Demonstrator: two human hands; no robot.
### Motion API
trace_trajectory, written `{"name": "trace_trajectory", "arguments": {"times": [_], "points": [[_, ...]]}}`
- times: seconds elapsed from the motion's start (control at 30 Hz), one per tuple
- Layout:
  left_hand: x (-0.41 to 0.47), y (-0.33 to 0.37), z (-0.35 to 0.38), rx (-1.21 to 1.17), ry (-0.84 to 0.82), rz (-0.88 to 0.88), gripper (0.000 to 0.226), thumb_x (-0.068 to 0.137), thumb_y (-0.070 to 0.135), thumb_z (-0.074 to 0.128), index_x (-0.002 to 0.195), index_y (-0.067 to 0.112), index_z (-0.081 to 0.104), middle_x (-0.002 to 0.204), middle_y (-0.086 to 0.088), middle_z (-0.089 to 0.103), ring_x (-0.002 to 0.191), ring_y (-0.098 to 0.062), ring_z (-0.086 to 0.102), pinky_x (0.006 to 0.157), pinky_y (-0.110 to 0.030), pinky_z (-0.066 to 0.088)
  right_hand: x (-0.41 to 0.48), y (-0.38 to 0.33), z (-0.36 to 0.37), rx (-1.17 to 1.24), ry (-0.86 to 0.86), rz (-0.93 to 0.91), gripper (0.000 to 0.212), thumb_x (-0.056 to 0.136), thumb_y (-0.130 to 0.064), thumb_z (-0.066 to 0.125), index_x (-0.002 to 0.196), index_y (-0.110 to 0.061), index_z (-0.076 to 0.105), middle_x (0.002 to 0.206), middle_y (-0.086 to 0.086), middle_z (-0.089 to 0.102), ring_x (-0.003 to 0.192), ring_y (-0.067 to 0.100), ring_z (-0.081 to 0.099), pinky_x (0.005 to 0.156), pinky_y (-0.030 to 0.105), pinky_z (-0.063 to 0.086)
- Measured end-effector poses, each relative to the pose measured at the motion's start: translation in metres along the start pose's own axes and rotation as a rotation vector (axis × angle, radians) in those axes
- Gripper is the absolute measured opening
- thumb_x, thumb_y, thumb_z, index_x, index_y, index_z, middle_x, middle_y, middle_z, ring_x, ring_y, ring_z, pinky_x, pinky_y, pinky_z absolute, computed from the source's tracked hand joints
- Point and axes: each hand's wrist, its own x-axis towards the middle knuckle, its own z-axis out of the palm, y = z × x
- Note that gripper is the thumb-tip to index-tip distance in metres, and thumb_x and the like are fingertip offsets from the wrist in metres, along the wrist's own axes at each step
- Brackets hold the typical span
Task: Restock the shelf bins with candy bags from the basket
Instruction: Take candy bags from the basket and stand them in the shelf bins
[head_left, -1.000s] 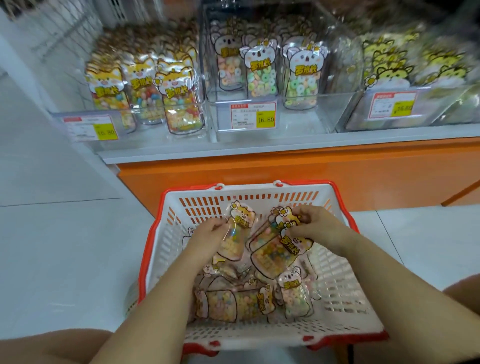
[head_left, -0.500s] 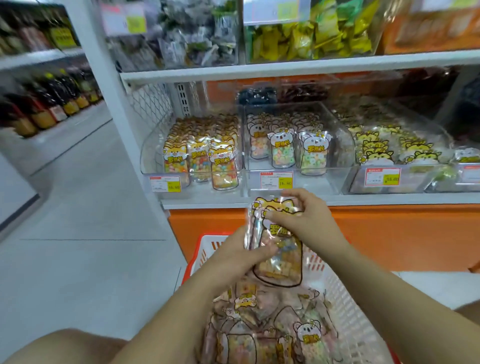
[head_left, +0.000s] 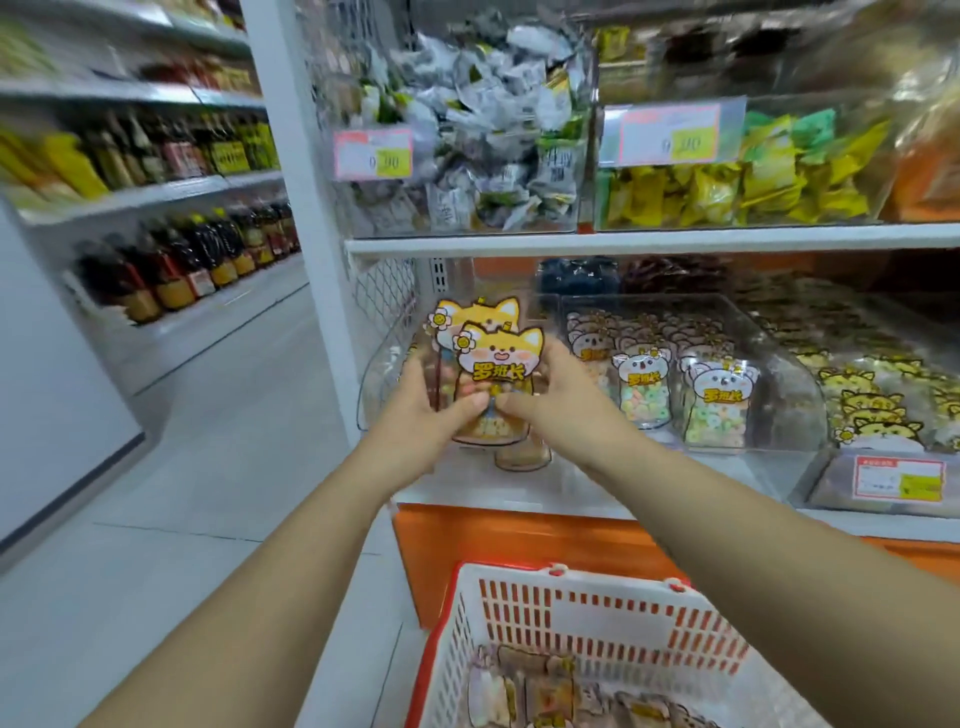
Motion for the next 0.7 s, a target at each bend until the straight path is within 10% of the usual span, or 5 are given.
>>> {"name": "trace_trajectory", "arguments": {"times": [0.13,0.3,0.5,0.7], "points": [[0.04,-0.005,-0.02,0.175,0.088,0.022,0.046,0.09,0.015,0.073,0.121,0.024,0.04,0.106,0.018,0.057,0.098,0.003,0.057,0.086,-0.012,0.044,0.048,0.003,0.021,-0.053,0.098,-0.019,0.055,0.083,-0.002,0.072,0.128,-0.021,0.048,0.117,-0.005,0.063,0.109,0.011,0.06,0.094,0.032,0.051],[0.071,-0.041,-0.028,0.265,0.085,-0.101,0.051,0.086,0.007,0.075,0.125,0.013,0.042,0.114,-0.001,0.062,0.109,-0.014,0.062,0.097,-0.021,0.047,0.087,0.035,0.045,0.001,0.1,0.106,0.04,0.081,0.008,0.07,0.105,-0.019,0.052,0.091,-0.011,0.06,0.081,-0.002,0.056,0.068,0.009,0.049],[0.083,-0.063,-0.036,0.559,-0.156,-0.338,0.05,0.091,0.016,0.071,0.133,0.008,0.046,0.115,-0.002,0.063,0.108,-0.02,0.058,0.083,-0.017,0.04,0.122,0.088,0.069,-0.101,-0.12,0.426,0.056,0.056,-0.016,0.081,0.109,-0.015,0.064,0.103,0.008,0.073,0.096,0.027,0.069,0.085,0.041,0.059],[0.106,-0.058,-0.025,0.763,-0.396,-0.444,0.047,0.096,0.033,0.066,0.131,0.007,0.049,0.115,-0.004,0.058,0.106,-0.021,0.056,0.077,-0.021,0.037,0.129,0.098,0.052,-0.4,-0.154,0.413,0.034,0.076,-0.017,0.079,0.107,-0.01,0.067,0.102,0.006,0.071,0.09,0.021,0.065,0.073,0.027,0.053]]}}
